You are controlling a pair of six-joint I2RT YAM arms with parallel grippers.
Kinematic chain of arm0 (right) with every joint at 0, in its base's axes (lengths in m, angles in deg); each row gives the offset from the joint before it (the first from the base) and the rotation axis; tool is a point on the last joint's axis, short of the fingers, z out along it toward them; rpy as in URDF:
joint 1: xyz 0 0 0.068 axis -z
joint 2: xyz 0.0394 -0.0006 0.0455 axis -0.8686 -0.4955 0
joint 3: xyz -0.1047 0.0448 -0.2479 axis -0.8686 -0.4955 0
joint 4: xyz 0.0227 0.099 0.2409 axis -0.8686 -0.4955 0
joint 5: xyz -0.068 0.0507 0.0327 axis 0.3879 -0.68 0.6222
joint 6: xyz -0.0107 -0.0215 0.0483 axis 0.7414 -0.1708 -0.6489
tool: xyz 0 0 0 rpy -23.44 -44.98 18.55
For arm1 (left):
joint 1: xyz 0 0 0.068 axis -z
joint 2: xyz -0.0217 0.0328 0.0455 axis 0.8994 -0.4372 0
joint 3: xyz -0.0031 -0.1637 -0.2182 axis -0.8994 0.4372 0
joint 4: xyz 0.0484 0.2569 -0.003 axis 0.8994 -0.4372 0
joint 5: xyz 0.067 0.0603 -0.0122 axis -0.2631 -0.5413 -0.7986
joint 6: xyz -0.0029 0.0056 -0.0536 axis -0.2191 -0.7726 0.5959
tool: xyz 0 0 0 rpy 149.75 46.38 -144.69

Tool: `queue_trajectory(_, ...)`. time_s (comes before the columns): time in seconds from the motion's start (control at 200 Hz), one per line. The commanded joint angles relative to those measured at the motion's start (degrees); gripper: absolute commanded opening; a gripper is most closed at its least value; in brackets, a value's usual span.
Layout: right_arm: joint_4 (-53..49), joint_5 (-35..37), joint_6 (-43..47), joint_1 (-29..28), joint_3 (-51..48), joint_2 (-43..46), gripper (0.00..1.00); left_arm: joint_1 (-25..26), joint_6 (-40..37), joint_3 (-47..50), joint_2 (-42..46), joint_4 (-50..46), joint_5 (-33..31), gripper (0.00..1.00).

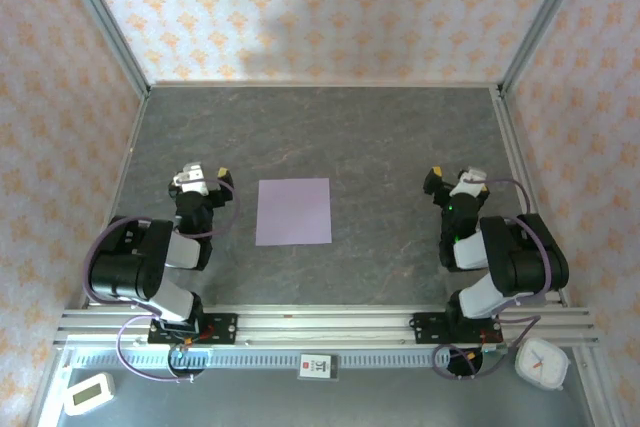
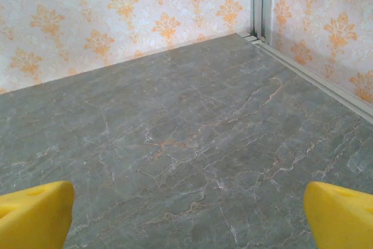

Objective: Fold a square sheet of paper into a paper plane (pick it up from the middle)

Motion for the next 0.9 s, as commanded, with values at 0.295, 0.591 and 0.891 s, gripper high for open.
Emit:
queue_trajectory(0.295, 4.1, -0.1, 1.1, -0.1, 1.9, -1.0, 1.00, -0.9, -1.3, -1.9, -0.5, 4.1, 0.0, 1.00)
queue_trajectory(0.591, 3.5, -1.0, 0.8, 0.4, 2.1, -1.0, 1.00, -0.9, -1.5, -1.8, -0.6, 4.7, 0.0, 1.00)
queue_trajectory(0.891, 3.5, -1.2, 0.6, 0.6, 2.0, -1.0, 1.00, -0.9, -1.6, -1.5, -0.6, 5.2, -0.1, 0.99)
